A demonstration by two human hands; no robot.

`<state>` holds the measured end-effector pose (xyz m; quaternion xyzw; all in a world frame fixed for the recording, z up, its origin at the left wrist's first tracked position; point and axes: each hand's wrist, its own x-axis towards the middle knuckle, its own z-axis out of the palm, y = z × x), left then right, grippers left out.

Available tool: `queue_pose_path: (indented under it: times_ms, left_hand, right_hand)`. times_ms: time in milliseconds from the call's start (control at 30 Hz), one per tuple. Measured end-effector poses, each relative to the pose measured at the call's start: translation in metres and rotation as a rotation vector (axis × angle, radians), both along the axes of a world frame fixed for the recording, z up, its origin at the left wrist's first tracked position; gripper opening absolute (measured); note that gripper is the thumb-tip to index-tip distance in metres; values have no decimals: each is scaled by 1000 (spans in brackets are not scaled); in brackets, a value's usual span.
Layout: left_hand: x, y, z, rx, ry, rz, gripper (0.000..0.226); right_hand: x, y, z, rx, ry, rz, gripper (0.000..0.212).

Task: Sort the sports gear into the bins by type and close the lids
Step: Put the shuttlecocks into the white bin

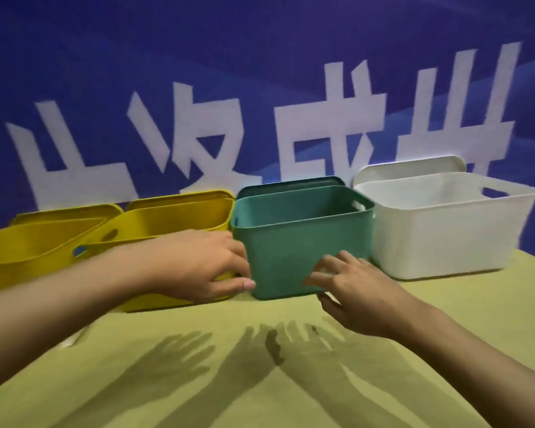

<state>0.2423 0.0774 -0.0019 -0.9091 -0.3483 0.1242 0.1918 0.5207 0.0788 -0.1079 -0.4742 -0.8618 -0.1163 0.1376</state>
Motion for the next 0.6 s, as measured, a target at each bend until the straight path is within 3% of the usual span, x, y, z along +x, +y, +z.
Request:
queue_pose_path:
  times_ms: [367,467,600]
  left_hand:
    - [-311,-95,-40,-120,-131,570,74]
    - [-366,-108,-71,-206,-123,677,60]
    - [-409,-96,-109,-266,-79,737,66]
  right_hand:
    - [-303,18,-37,-108,8,331,41]
    - [-375,33,-45,-74,-76,331,32]
    - [-438,63,-58,-95,-206,316,24]
